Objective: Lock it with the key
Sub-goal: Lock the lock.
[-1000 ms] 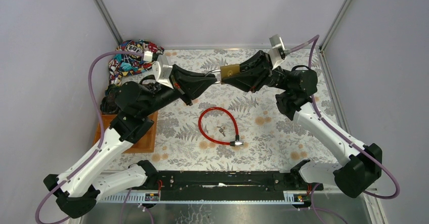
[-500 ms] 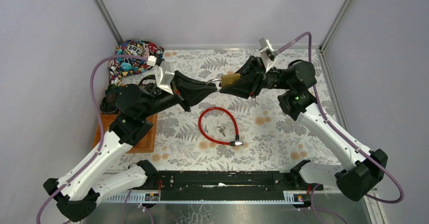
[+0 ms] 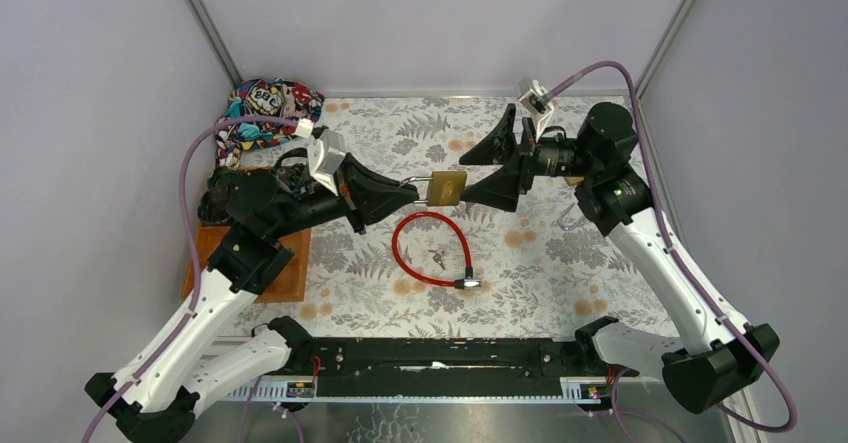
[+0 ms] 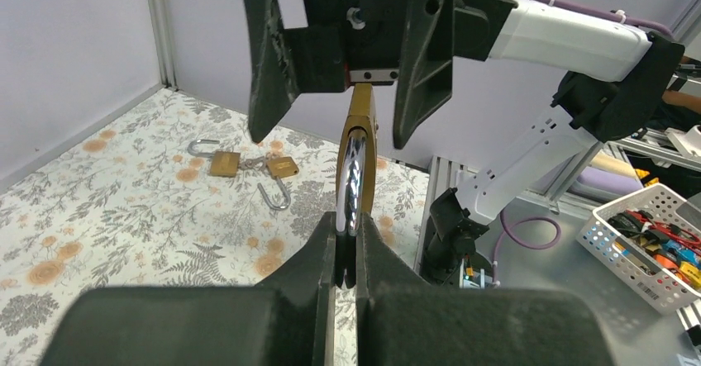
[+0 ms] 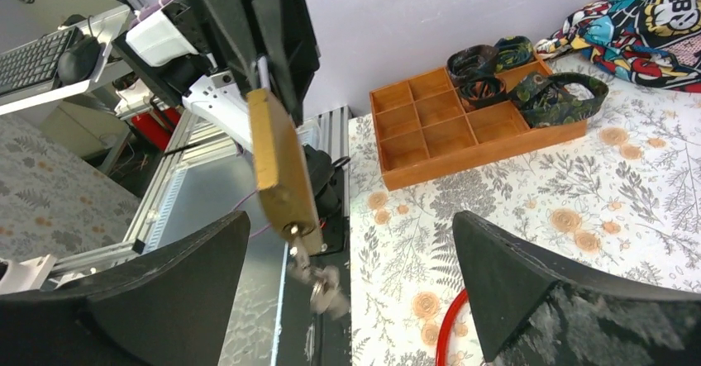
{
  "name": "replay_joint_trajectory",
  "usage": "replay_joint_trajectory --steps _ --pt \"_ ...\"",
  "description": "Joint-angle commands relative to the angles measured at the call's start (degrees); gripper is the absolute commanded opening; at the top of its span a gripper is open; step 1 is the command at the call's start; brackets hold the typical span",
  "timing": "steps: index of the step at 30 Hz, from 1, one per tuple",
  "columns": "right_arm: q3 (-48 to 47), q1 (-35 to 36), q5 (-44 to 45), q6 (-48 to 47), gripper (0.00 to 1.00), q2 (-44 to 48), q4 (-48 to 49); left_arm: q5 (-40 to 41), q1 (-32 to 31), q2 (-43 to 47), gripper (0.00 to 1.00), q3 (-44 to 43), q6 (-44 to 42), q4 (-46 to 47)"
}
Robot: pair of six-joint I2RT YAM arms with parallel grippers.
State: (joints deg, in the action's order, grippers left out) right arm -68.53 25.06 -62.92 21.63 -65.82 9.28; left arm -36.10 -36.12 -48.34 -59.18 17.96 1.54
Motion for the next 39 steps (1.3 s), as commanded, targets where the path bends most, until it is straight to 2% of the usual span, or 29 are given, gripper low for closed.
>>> replay_joint_trajectory --steps 1,3,5,9,10,14,20,27,34,38,39 --pt "-3.76 -1.83 -3.83 -6.37 1.00 3.77 -10.36 0.13 1.02 3.25 0.00 0.77 2.53 6.69" --pt "-3.59 -3.04 -5.19 -6.16 0.99 4.78 -11.08 0.87 1.21 3.81 0.00 1.52 3.22 6.85" --pt "-3.58 -3.26 -4.31 -5.36 0.93 5.57 -10.96 1.65 1.52 4.23 0.00 2.23 4.02 7.31" --pt "0.80 -3.26 -0.77 2.25 0.67 6.84 -2.13 1.90 2.01 4.77 0.00 3.49 6.69 9.26" --pt "1.68 -3.17 -0.23 3.55 0.65 7.11 -0.49 1.88 2.08 4.75 0.00 3.71 7.09 9.61" --pt "5.02 -2.72 1.40 8.82 0.69 7.95 7.77 1.62 2.19 4.51 0.00 3.98 7.98 10.27" --pt "4.34 -0.30 1.11 6.03 0.67 5.16 5.97 0.67 2.32 3.79 0.00 3.81 9.28 11.91" --pt "4.04 -0.10 -2.27 5.15 0.40 3.56 5.42 0.68 2.62 3.29 0.00 3.38 9.55 11.86" --pt "4.84 0.84 -3.79 6.51 0.29 2.75 7.00 0.65 2.68 3.01 0.00 3.46 10.01 12.94" --pt "4.46 0.86 -5.32 4.08 0.01 2.37 3.51 0.73 2.92 2.98 0.00 2.88 10.37 13.31" --pt "4.05 0.87 -5.65 2.30 0.00 2.41 1.48 0.99 3.16 2.94 0.00 2.66 10.41 13.27"
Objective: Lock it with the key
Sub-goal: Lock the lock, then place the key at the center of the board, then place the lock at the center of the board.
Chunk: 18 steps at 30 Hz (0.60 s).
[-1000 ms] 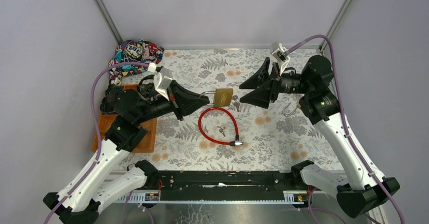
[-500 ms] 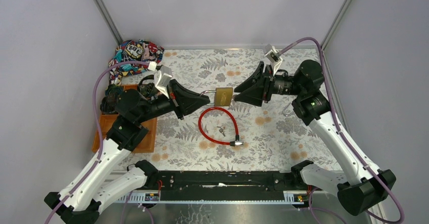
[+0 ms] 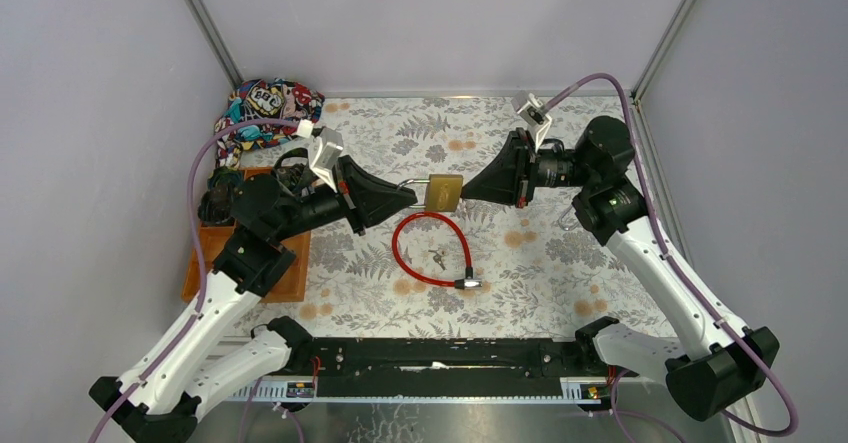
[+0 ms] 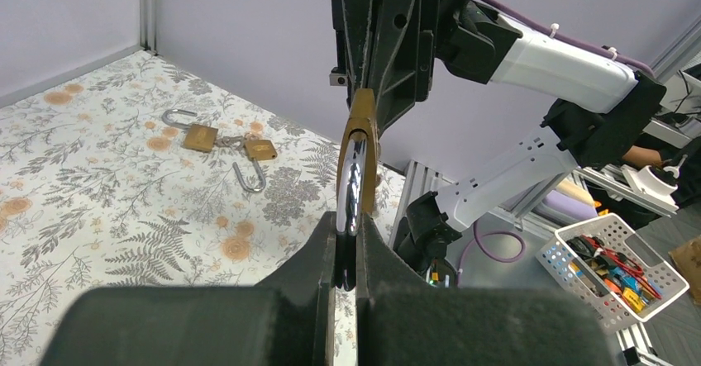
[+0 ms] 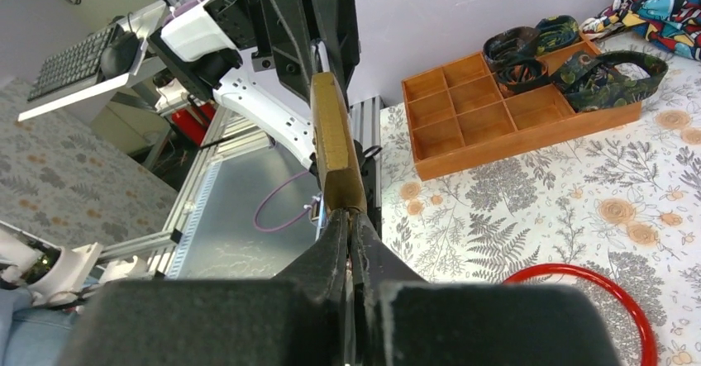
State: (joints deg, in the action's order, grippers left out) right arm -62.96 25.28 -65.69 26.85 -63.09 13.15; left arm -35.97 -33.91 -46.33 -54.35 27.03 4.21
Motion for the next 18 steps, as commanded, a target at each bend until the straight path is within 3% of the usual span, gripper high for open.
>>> replay_joint_trajectory --steps 1,3,6,11,13,18 --pt "-2.00 0.65 -2.83 -5.52 0.00 -0.24 -5.18 1.09 1.41 0.98 0.00 -2.49 1.12 10.50" --pt "-3.18 0.01 -0.41 -11.34 0.00 -0.07 -11.74 1.13 2.57 1.13 0.00 -3.19 -0.35 10.20" --pt "-2.12 -3.75 1.26 -12.57 0.00 0.13 -12.53 1.60 4.92 1.24 0.00 -5.23 -3.62 7.66" --pt "6.35 -14.61 -0.28 -1.47 0.00 1.94 2.62 1.69 9.11 2.36 0.00 -6.69 -8.69 -0.39" --pt "8.09 -16.15 0.50 0.14 0.00 2.23 4.23 0.98 11.20 2.99 0.00 -6.01 -9.57 -1.98" --pt "9.37 -15.79 9.55 -0.18 0.00 -0.23 0.26 5.73 16.11 1.19 0.00 -3.03 -2.48 -9.44"
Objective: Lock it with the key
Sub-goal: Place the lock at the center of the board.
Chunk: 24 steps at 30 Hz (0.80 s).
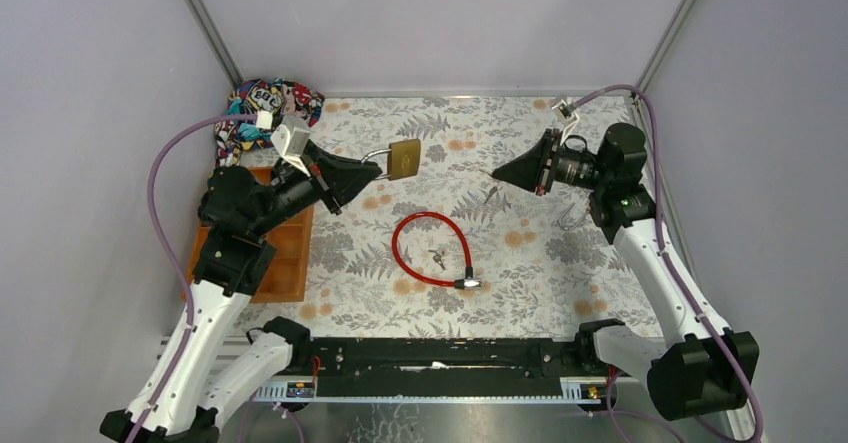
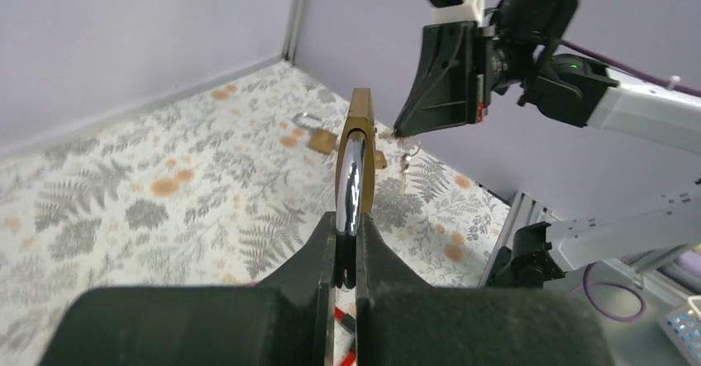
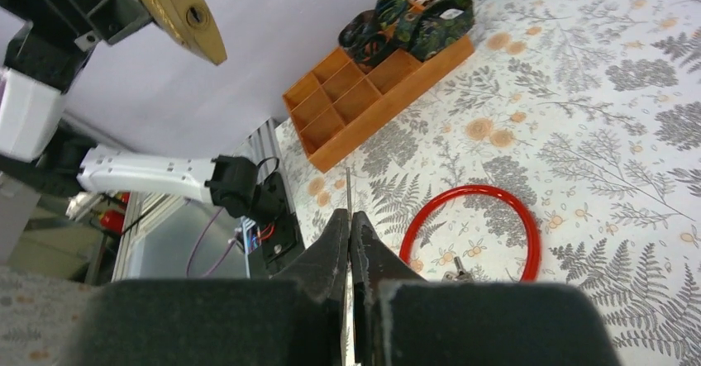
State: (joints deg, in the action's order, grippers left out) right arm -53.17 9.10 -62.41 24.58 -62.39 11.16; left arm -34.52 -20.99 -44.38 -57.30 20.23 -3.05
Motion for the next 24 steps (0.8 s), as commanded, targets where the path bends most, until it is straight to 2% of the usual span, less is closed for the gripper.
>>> replay_joint_trajectory --steps 1,3,6,11,15,21,24 --pt "0.25 1.43 8.68 3.04 0.00 -1.61 3.06 4.85 4.91 -1.65 0.00 1.24 6.22 -3.56" --pt "0.82 6.48 15.47 3.51 0.00 -3.47 4.12 5.48 9.69 -4.47 0.00 3.58 10.01 -6.39" --pt "-2.20 18.84 23.42 2.45 0.00 -10.97 2.38 4.49 17.39 -11.33 0.00 5.64 12.39 -9.90" --pt "-3.27 26.42 26.41 14.42 0.00 -26.62 13.81 6.46 20.33 -18.57 0.00 10.17 8.22 -9.12" --pt "-8.71 29.12 26.40 22.68 0.00 -39.82 20.06 7.59 20.72 -24.82 0.00 14.86 8.72 -5.28" --pt "-22.48 29.39 24.03 23.80 0.00 -54.84 14.41 7.27 20.91 -28.05 0.00 22.73 16.65 7.91" --pt "-26.60 29.38 24.20 25.19 0.00 -60.32 12.16 7.92 22.24 -28.40 0.00 26.91 19.45 11.33"
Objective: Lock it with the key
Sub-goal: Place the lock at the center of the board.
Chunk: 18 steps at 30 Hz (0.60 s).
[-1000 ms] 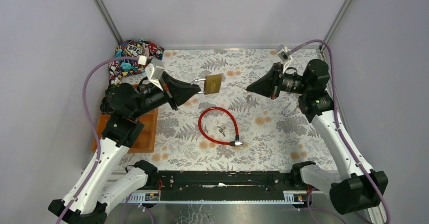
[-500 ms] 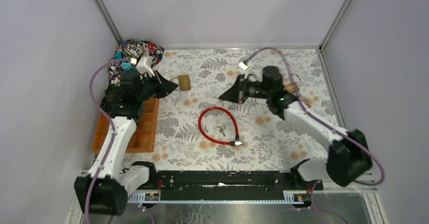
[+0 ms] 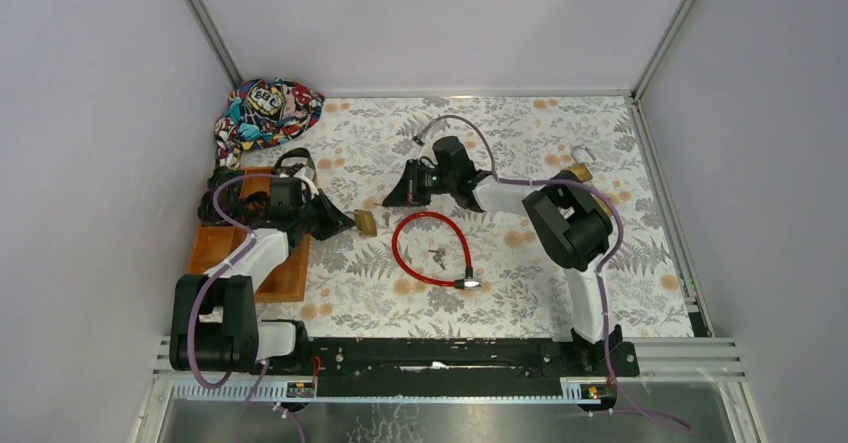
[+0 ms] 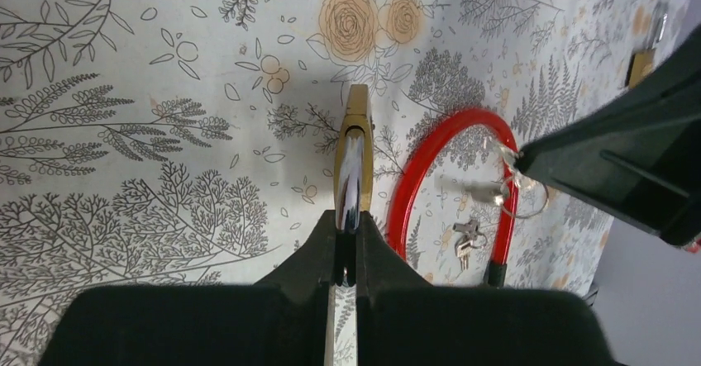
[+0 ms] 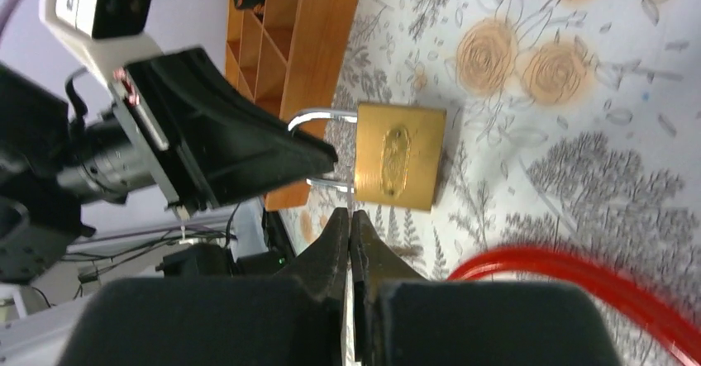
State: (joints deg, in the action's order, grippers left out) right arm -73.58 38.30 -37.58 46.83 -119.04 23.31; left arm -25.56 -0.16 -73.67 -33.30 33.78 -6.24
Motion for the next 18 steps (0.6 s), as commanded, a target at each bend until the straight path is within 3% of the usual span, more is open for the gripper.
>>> replay_joint_trajectory --steps 1,5,13,15,18 --pt "-7.49 0.19 -0.42 3.28 0.00 -5.05 -1.07 -0.88 1.67 0.70 0.00 4.30 6.50 15.69" --pt "-10.96 0.17 -0.19 6.13 0.00 -9.23 -3.43 0.41 3.23 -0.11 0.00 8.45 7.46 20.26" --pt "-17.63 -0.60 4.18 6.04 0.00 -13.86 -11.55 7.10 5.62 -3.62 0.00 8.08 3.52 22.52" --pt "-19.36 -0.98 4.18 6.81 0.00 -15.41 -13.26 7.08 5.61 -3.66 0.09 8.10 1.61 20.97" --pt "-22.40 -1.42 2.72 7.85 0.00 -18.25 -16.01 9.60 5.63 -2.58 0.31 9.36 -1.04 17.54"
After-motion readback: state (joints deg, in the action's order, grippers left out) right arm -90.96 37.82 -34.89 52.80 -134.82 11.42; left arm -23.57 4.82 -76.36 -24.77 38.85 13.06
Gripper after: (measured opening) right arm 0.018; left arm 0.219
